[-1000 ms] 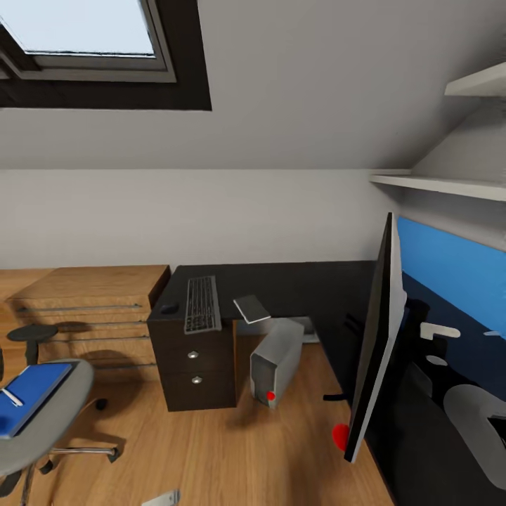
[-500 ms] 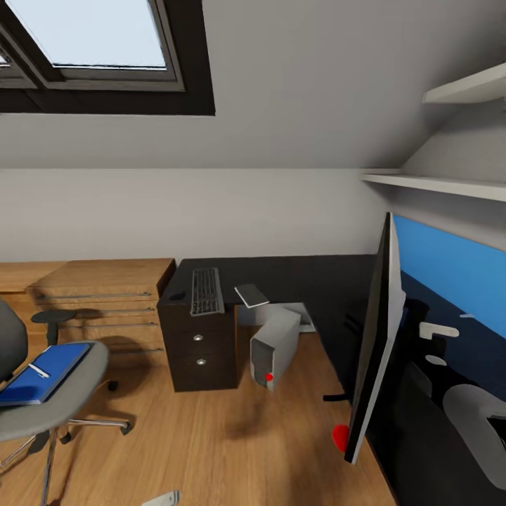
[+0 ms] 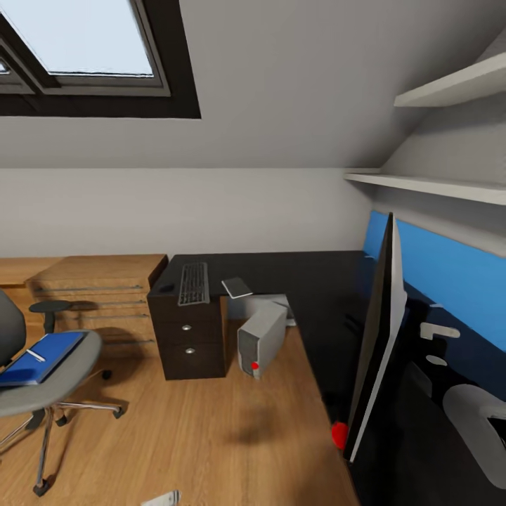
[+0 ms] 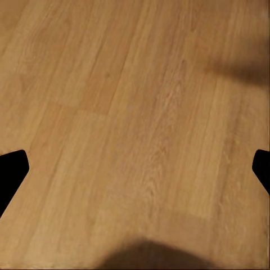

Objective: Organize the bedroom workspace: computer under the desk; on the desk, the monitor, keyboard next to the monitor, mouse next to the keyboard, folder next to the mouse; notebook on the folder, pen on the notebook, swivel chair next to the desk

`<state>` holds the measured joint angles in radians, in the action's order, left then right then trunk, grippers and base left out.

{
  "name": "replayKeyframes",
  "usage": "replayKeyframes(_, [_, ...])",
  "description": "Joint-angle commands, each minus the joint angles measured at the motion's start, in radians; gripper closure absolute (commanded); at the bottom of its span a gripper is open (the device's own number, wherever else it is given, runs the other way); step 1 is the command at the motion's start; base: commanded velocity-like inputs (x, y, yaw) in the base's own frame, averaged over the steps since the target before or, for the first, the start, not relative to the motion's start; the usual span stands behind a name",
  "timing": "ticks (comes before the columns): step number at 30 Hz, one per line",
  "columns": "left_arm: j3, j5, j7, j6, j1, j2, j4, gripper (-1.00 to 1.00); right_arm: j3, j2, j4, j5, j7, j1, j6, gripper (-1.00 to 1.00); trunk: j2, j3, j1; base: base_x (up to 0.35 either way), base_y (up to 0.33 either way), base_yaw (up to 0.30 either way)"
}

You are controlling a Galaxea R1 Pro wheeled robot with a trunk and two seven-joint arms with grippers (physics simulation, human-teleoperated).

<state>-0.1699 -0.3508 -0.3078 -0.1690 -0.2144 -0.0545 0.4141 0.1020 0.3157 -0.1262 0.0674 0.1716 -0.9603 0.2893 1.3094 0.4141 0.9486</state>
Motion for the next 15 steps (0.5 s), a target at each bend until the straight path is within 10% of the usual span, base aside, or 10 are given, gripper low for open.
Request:
replayKeyframes(1, [-0.008, -0.01, -0.007, -0.005, -0.001, 0.001, 0.0, -1.0, -0.062, 0.0, 0.0, 0.003, 0.0, 0.0, 0.007, 1.0, 0.001, 0.001, 0.0, -0.133, -0.312, 0.0])
replayKeyframes(15, [-0.009, -0.01, -0.008, -0.008, 0.0, 0.001, 0.0, -1.0, -0.063, -0.002, 0.0, 0.003, 0.002, 0.0, 0.008, 1.0, 0.001, 0.001, 0.0, -0.152, -0.289, 0.142])
